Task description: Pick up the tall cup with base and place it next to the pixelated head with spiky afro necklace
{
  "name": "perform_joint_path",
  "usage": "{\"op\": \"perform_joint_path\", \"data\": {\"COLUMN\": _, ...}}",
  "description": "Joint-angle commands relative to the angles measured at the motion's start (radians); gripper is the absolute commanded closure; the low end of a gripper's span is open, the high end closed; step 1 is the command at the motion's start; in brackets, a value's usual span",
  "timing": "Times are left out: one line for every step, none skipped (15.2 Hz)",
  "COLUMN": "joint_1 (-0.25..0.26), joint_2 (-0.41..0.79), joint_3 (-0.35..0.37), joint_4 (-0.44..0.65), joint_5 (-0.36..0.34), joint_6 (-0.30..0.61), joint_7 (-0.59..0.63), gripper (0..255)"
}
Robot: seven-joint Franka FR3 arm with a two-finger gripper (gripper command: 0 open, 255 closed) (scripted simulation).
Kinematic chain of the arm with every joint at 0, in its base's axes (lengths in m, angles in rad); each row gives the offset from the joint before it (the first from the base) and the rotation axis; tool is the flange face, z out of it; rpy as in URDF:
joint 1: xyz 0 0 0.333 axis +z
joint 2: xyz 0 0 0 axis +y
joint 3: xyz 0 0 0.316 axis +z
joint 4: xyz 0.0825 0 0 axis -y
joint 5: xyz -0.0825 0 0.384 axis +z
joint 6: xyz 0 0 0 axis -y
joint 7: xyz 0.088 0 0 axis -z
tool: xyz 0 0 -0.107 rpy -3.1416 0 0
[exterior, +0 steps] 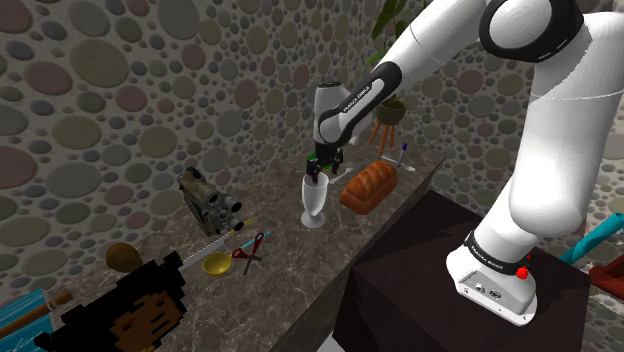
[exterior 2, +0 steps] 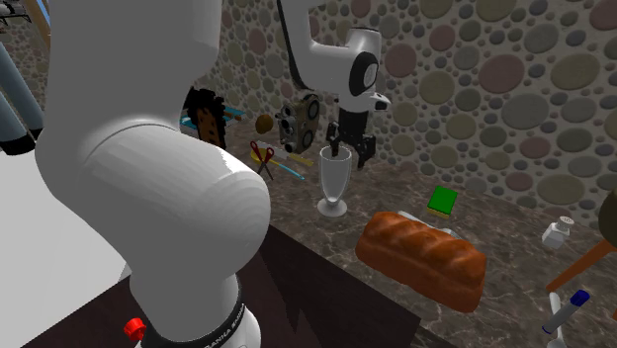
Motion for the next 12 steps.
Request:
{"op": "perform_joint_path", "data": {"joint_1": 0.001, "joint_2": 0.019, "joint_3": 0.0, "joint_4": -0.003, "joint_5": -0.001, "joint_6": 0.023, "joint_7": 0.001, "gripper": 0}}
{"op": "perform_joint_path", "data": {"joint_1": 0.001, "joint_2": 0.03, "joint_3": -0.001, "joint_4": -0.004, "joint_5": -0.002, "joint_6": 0.035, "joint_7": 0.002, "gripper": 0}}
{"op": "perform_joint_path", "data": {"joint_1": 0.002, "joint_2": 0.036, "joint_3": -0.001, "joint_4": -0.004, "joint_5": -0.002, "joint_6": 0.041, "joint_7": 0.002, "gripper": 0}}
{"op": "perform_joint_path", "data": {"joint_1": 0.002, "joint_2": 0.037, "joint_3": -0.001, "joint_4": -0.004, "joint_5": -0.002, "joint_6": 0.041, "joint_7": 0.002, "gripper": 0}}
{"op": "perform_joint_path", "data": {"joint_1": 0.002, "joint_2": 0.037, "joint_3": -0.001, "joint_4": -0.004, "joint_5": -0.002, "joint_6": 0.041, "joint_7": 0.002, "gripper": 0}}
{"op": "perform_joint_path", "data": {"joint_1": 0.002, "joint_2": 0.037, "joint_3": -0.001, "joint_4": -0.004, "joint_5": -0.002, "joint_6": 0.041, "joint_7": 0.002, "gripper": 0}}
{"op": "perform_joint_path", "data": {"joint_1": 0.002, "joint_2": 0.037, "joint_3": -0.001, "joint_4": -0.004, "joint_5": -0.002, "joint_6": 0.041, "joint_7": 0.002, "gripper": 0}}
{"op": "perform_joint_path", "data": {"joint_1": 0.002, "joint_2": 0.037, "joint_3": -0.001, "joint_4": -0.004, "joint_5": -0.002, "joint_6": 0.041, "joint_7": 0.002, "gripper": 0}}
{"op": "perform_joint_path", "data": {"joint_1": 0.002, "joint_2": 0.037, "joint_3": -0.001, "joint_4": -0.004, "joint_5": -0.002, "joint_6": 0.041, "joint_7": 0.002, "gripper": 0}}
{"op": "perform_joint_path", "data": {"joint_1": 0.002, "joint_2": 0.037, "joint_3": -0.001, "joint_4": -0.004, "joint_5": -0.002, "joint_6": 0.041, "joint_7": 0.002, "gripper": 0}}
{"op": "perform_joint_path", "data": {"joint_1": 0.002, "joint_2": 0.037, "joint_3": -0.001, "joint_4": -0.004, "joint_5": -0.002, "joint_6": 0.041, "joint_7": 0.002, "gripper": 255}}
{"op": "perform_joint_path", "data": {"joint_1": 0.002, "joint_2": 0.037, "joint_3": -0.001, "joint_4": -0.004, "joint_5": -0.002, "joint_6": 0.041, "joint_7": 0.002, "gripper": 255}}
